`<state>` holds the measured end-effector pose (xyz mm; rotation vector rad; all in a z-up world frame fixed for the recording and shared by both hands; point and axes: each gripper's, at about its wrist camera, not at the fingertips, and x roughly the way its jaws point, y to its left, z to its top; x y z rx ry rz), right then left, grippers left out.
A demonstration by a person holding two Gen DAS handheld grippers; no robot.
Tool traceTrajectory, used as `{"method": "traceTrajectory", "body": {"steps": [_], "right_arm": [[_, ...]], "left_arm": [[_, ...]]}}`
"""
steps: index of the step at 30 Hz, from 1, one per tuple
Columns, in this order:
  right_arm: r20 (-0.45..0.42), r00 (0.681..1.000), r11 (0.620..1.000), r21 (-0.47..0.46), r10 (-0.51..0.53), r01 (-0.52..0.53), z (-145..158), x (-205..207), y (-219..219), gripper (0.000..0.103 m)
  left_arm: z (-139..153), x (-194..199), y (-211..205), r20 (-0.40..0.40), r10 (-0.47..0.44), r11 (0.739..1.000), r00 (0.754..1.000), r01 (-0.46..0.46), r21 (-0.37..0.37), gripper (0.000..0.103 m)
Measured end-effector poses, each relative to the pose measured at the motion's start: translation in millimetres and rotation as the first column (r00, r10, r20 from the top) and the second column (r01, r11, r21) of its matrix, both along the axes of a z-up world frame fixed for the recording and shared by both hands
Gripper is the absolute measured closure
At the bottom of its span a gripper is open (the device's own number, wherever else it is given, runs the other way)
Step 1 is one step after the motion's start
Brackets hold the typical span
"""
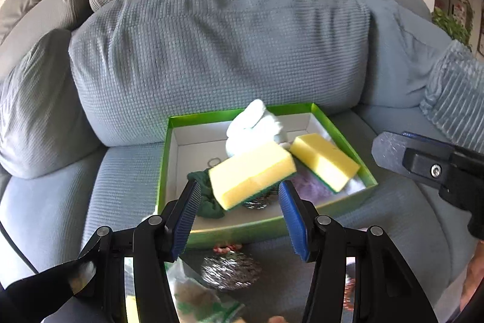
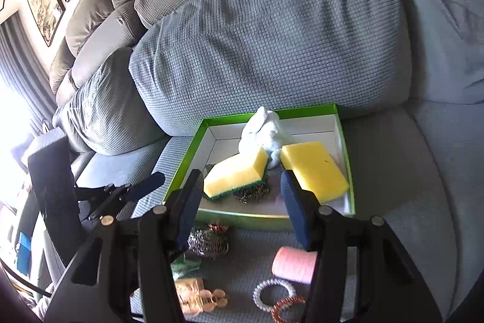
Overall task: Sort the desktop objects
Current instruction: 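Withdraw the open right tool up and away from the box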
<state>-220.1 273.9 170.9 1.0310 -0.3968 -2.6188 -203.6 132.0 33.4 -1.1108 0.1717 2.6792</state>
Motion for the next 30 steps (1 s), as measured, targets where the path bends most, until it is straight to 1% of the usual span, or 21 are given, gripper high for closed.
{"method": "traceTrajectory", "body": {"steps": [3, 7, 9, 12, 15, 18, 23, 27, 30], "right_arm": [[-0.018, 1.000, 1.000, 0.015, -0.008, 0.008, 5.5, 12.8, 4.6, 0.049], [-0.023, 1.000, 1.000, 0.025, -0.009, 0.009, 8.6, 26.0, 10.1, 0.047], [-0.024, 1.000, 0.999, 0.041, -0.015, 0.016, 8.2, 31.9, 11.2, 0.046], [-0.022, 0.999, 0.997, 0.067, -0.031, 0.032, 7.0, 38.6, 14.4, 0.045], [-0.025, 0.998, 0.996, 0.074, -0.051, 0.053, 5.1, 45.3, 21.7, 0.045], [-0.027, 0.997, 0.995, 0.071, -0.072, 0.074, 5.3, 49.2, 30.4, 0.045], [-0.023, 0.996, 0.993, 0.084, -0.086, 0.088, 3.2, 53.6, 39.6, 0.045], [-0.022, 0.995, 0.992, 0.084, -0.096, 0.098, 2.7, 56.0, 45.9, 0.045], [-0.027, 0.994, 0.990, 0.087, -0.105, 0.107, 3.5, 57.4, 49.4, 0.045]], "left_arm": [[-1.5, 5.6, 3.4, 0.023, 0.006, 1.000, 1.000, -0.006, 0.015, 0.048], [-7.3, 14.1, 9.8, 0.044, 0.016, 1.000, 0.999, -0.016, -0.001, 0.048], [-9.5, 17.1, 12.7, 0.041, 0.033, 0.999, 0.999, -0.032, -0.024, 0.048], [-11.5, 18.2, 14.5, 0.052, 0.056, 0.998, 0.997, -0.055, -0.025, 0.048], [-12.0, 13.9, 15.8, 0.073, 0.090, 0.996, 0.993, -0.090, -0.009, 0.048], [-13.3, 10.8, 19.1, 0.088, 0.103, 0.995, 0.991, -0.103, 0.004, 0.048], [-18.9, 8.1, 27.7, 0.103, 0.107, 0.994, 0.989, -0.105, -0.019, 0.048], [-22.9, 6.0, 32.4, 0.128, 0.100, 0.995, 0.987, -0.100, -0.010, 0.048], [-23.3, 5.7, 36.2, 0.128, 0.099, 0.995, 0.987, -0.097, -0.018, 0.048]]}}
